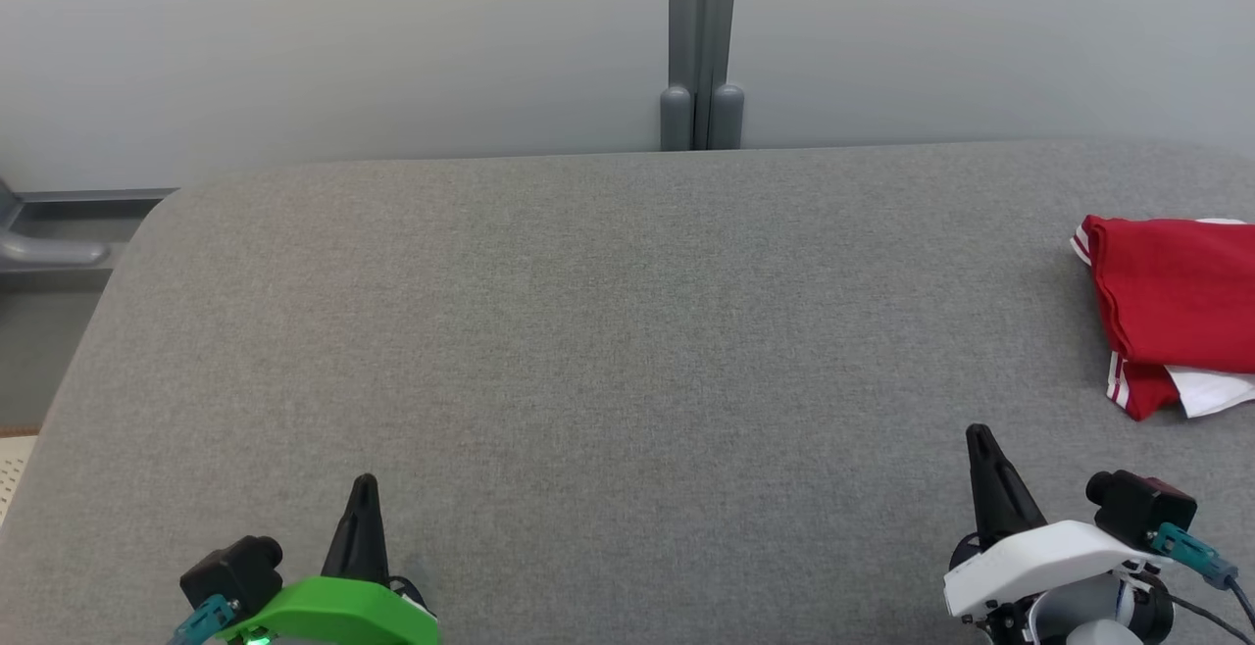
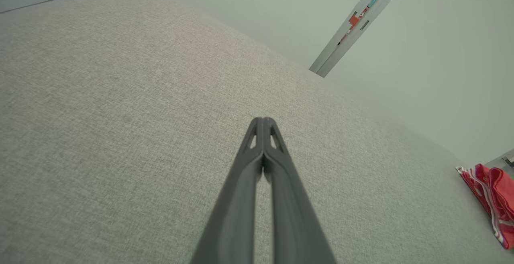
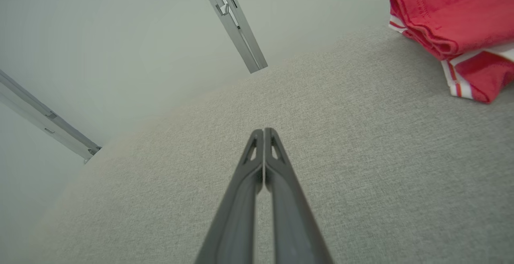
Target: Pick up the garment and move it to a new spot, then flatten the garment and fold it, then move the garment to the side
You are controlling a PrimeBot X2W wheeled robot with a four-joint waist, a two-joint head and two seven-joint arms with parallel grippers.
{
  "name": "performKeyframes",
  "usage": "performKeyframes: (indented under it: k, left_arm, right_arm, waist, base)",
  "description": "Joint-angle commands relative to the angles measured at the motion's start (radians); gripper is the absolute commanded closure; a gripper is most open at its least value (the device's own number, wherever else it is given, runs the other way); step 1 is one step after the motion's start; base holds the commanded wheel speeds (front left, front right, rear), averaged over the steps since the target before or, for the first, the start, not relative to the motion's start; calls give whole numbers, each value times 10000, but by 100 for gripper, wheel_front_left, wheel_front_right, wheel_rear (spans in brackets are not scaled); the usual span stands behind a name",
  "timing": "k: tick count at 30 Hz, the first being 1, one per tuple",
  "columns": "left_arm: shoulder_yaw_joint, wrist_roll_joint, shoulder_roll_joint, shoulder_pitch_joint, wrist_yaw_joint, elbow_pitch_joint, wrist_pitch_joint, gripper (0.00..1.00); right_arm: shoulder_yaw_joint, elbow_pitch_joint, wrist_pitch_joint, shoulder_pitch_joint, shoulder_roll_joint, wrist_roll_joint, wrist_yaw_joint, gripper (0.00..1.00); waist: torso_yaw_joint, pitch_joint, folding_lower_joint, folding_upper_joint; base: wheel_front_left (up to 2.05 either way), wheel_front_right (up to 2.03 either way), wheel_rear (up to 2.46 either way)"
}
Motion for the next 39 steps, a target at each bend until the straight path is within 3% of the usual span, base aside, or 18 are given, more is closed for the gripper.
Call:
performKeyframes:
  k: [1, 39]
  left_arm:
    - [126, -400, 4, -325, -74, -186, 97, 100]
    - [1287, -4828, 4, -686, -648, -529, 1429, 100]
  right_arm:
    - [-65, -195, 93, -319, -28, 426, -3, 100]
    - [-675, -378, 1408, -673, -52, 5494, -7, 100]
  waist:
    - [-4, 5, 0, 0]
    - [-129, 132, 0, 0]
  base:
    - [0, 0, 0]
    - [0, 0, 0]
